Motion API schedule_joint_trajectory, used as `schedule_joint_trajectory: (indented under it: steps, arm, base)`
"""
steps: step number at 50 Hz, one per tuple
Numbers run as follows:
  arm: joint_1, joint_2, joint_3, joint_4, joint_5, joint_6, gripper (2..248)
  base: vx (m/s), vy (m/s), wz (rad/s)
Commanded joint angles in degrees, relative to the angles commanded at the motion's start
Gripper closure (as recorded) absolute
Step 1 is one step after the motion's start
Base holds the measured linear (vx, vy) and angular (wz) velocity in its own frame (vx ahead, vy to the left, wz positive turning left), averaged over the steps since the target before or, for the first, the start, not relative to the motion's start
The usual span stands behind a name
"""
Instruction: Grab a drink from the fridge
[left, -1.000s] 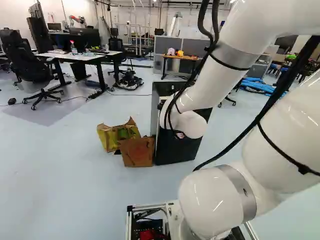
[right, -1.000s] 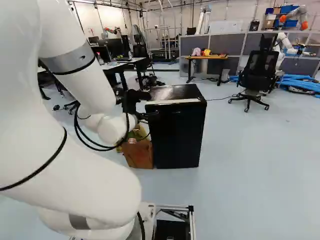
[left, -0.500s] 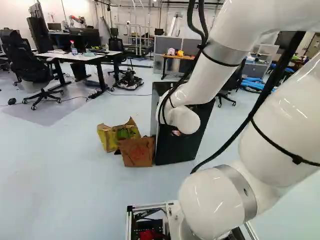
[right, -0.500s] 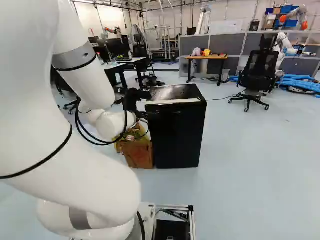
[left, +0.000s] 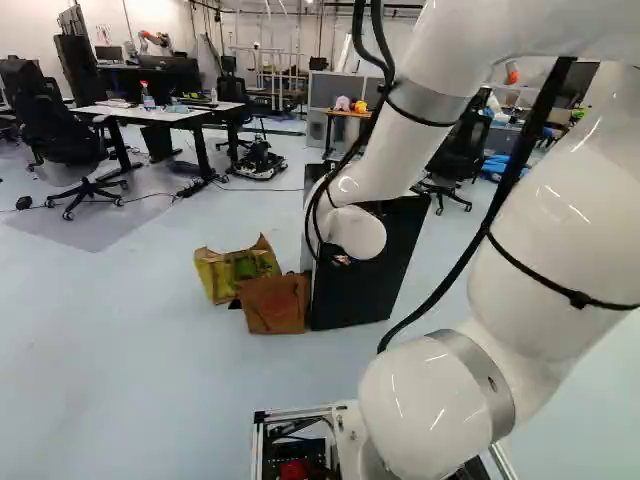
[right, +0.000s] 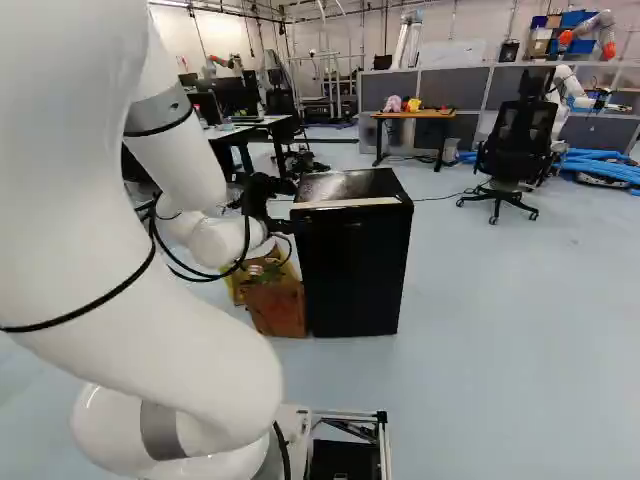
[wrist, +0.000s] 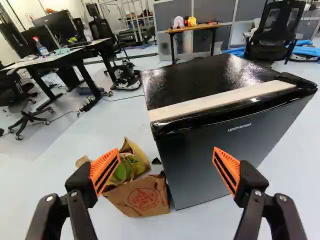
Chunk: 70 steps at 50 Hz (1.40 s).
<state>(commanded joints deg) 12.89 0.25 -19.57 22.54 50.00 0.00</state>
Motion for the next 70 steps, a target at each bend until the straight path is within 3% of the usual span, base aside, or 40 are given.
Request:
schedule_joint_trajectory:
  steps: [34,70]
  arm:
    - [2.73,-10.11,-5.81,2.52,2.31,0.0,3]
    - [3.31,-17.38,-8.16,7.87,10.52,0.0,3]
  base:
    - [0.0,0.0,0.0]
    - [0.0,0.0,0.0]
